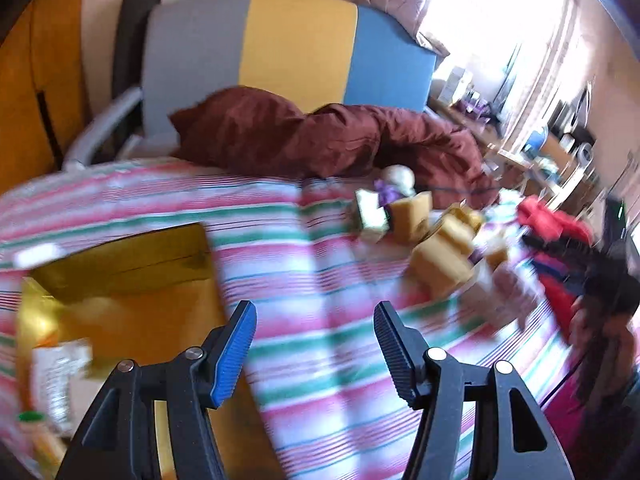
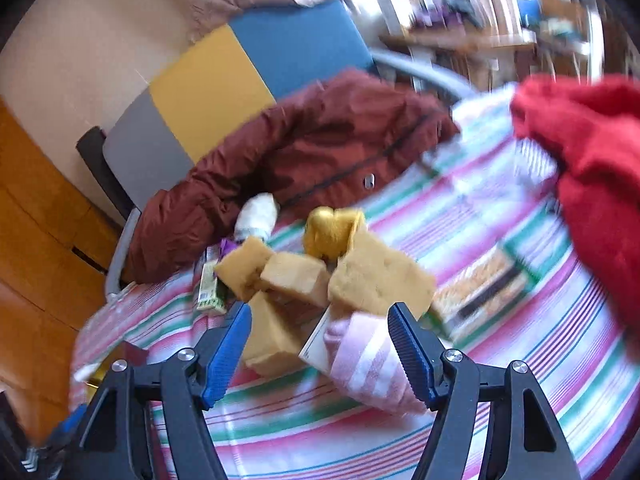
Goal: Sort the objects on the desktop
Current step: 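Reach both tools to the pile and grasp the green-labelled box with the left tool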
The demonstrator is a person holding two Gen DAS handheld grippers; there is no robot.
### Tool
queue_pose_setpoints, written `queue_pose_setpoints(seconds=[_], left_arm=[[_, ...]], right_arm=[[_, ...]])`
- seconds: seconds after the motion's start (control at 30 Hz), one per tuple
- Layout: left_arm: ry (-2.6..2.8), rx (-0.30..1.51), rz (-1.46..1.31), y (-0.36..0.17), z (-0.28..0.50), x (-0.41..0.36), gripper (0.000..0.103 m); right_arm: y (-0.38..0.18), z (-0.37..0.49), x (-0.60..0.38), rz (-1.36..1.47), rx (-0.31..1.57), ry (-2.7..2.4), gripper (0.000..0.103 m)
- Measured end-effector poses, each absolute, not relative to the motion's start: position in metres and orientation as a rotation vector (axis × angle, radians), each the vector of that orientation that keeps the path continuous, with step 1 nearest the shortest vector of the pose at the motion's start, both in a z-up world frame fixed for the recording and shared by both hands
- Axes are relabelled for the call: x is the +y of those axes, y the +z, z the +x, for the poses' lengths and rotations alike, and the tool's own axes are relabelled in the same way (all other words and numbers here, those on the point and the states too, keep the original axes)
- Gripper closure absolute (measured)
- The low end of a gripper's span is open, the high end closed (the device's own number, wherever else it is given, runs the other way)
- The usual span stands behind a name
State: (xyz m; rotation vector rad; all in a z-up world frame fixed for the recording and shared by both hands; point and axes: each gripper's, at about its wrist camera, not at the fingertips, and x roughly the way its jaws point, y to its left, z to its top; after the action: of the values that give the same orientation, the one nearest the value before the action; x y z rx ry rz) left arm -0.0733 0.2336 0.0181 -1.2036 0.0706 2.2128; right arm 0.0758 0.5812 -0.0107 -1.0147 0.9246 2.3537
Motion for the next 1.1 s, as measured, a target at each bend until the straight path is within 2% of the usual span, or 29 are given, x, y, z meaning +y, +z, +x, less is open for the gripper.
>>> queue_pose_setpoints(seconds=[0.13, 0.27, 0.37, 0.6, 0.93, 1.1], left_arm=[[2.179, 0.06, -1.23, 0.015, -0.093, 0.273, 0.041], [2.215, 0.249, -1.206, 0.002, -0.106, 0.314, 0.042], [2.232, 0.357, -1.163, -0.009, -0.117, 0.338, 0.041], [2.147, 0.309, -1.264, -0.049, -0.15, 0.377, 0.041], [2.106, 0.39, -1.281, -0.082, -0.172, 0.416, 0.036], [2.088, 0.325, -1.268, -0.086, -0.176, 0.409, 0.06]], right_arm=[[0.008, 0.056, 0.588, -0.961, 0.909, 2.406, 0.032], [0.017, 0.035, 0.591, -0.901, 0.798, 2.458, 0.032], [0.006, 0.035, 0.592, -0.912, 0.828, 2.502, 0.032], [0.002, 0.028, 0.592, -0.962, 0.81, 2.569, 0.033], [-0.012, 0.017, 0.586, -1.059, 0.78, 2.562, 0.033], [-0.015, 0.011, 0.575, -1.093, 0.704, 2.594, 0.033]])
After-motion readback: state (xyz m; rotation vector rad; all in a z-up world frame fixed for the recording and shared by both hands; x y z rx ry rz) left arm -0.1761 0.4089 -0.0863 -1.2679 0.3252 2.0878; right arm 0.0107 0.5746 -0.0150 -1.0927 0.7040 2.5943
